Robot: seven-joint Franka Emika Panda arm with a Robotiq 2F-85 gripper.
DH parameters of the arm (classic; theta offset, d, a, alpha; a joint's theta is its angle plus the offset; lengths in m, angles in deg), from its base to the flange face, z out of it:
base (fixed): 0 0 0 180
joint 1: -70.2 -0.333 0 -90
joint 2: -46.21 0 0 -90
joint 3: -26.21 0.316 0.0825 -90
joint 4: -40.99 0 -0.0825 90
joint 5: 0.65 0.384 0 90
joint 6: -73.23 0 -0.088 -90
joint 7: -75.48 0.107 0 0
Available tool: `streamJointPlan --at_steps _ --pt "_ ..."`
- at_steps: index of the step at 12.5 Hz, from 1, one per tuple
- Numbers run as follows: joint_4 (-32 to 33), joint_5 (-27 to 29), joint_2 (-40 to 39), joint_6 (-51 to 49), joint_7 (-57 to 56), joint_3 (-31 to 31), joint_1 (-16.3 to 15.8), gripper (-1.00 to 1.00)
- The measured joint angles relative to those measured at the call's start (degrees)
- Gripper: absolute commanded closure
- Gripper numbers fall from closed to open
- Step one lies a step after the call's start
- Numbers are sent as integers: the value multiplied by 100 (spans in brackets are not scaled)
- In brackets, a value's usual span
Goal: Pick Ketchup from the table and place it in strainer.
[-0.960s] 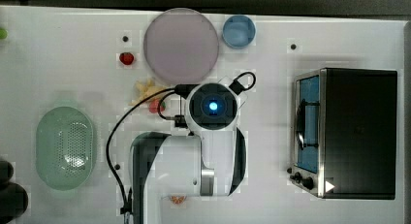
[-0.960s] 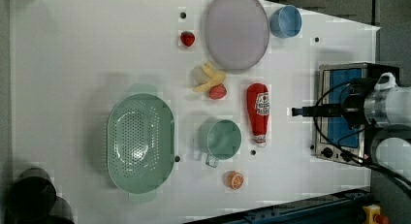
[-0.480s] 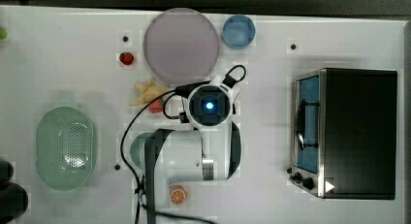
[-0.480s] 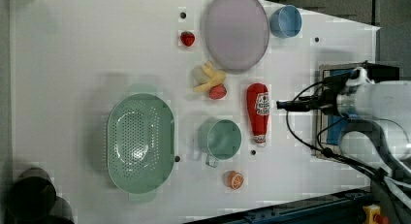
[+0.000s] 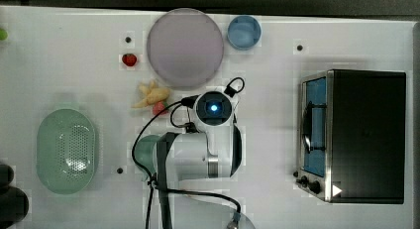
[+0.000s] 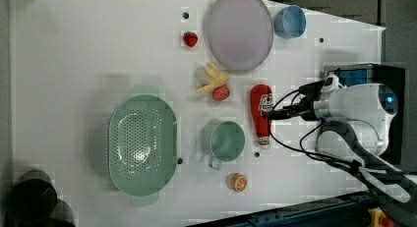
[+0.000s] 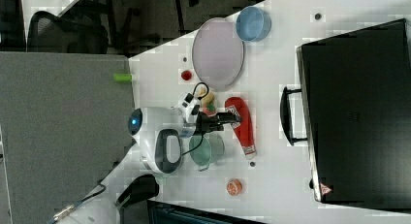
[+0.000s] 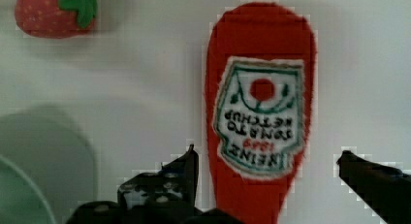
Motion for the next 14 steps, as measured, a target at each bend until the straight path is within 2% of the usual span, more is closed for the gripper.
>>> streamJointPlan --at_steps 4,5,8,12,14 --pt "11 10 -413 601 -6 -9 -42 -100" --pt "67 6 -471 809 -6 -10 -36 -92" --pt "190 -12 -541 915 -6 -23 -36 -21" --pt "224 -38 -428 960 -6 -18 10 -18" --pt "224 -10 -207 663 -6 -17 52 -18"
